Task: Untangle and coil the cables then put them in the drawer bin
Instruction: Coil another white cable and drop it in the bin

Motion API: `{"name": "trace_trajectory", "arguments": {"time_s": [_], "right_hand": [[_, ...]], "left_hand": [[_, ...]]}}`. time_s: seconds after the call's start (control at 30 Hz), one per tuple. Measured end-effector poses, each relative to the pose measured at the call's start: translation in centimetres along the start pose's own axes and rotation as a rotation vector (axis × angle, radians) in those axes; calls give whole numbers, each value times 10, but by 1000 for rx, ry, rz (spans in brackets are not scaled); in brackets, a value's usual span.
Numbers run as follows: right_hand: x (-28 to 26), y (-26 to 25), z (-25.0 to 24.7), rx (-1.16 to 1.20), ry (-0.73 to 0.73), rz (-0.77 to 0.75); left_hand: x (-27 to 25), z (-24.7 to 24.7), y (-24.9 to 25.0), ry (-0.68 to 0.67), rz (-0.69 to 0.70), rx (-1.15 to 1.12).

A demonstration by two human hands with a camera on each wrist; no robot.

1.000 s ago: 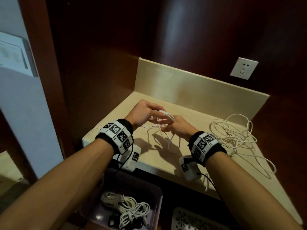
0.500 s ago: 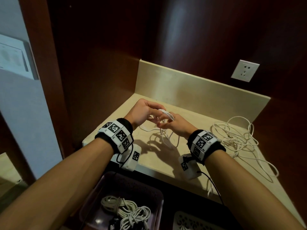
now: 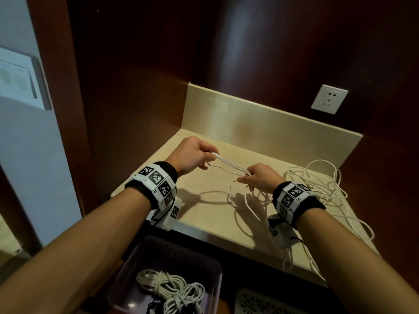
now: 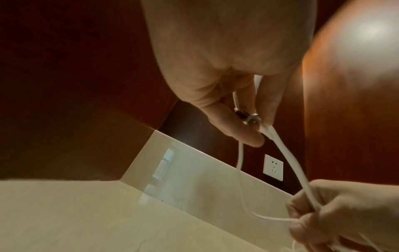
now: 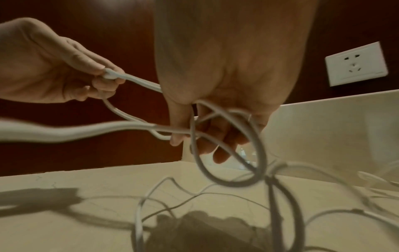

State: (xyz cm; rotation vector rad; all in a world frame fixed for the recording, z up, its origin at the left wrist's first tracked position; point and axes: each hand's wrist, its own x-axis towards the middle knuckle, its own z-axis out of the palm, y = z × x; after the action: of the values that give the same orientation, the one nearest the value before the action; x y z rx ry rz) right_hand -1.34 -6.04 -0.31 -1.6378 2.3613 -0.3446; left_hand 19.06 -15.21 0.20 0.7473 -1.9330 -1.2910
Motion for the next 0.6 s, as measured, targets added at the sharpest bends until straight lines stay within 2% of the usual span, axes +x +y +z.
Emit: {"name": "trace_trajectory", "arguments": {"time_s": [0.13, 0.3, 0.43, 0.6], "right_hand": [[-4, 10, -6, 98, 60, 10], [-6, 9, -11, 172, 151, -46], [-10, 6, -12, 250, 157, -67], [-18, 0, -12, 236, 168, -114]], "left_hand": [[2, 4, -6, 18, 11, 203], [1, 12, 2, -25, 29, 774], [6, 28, 1, -46, 65, 945], [11, 53, -1, -72, 86, 985]]}}
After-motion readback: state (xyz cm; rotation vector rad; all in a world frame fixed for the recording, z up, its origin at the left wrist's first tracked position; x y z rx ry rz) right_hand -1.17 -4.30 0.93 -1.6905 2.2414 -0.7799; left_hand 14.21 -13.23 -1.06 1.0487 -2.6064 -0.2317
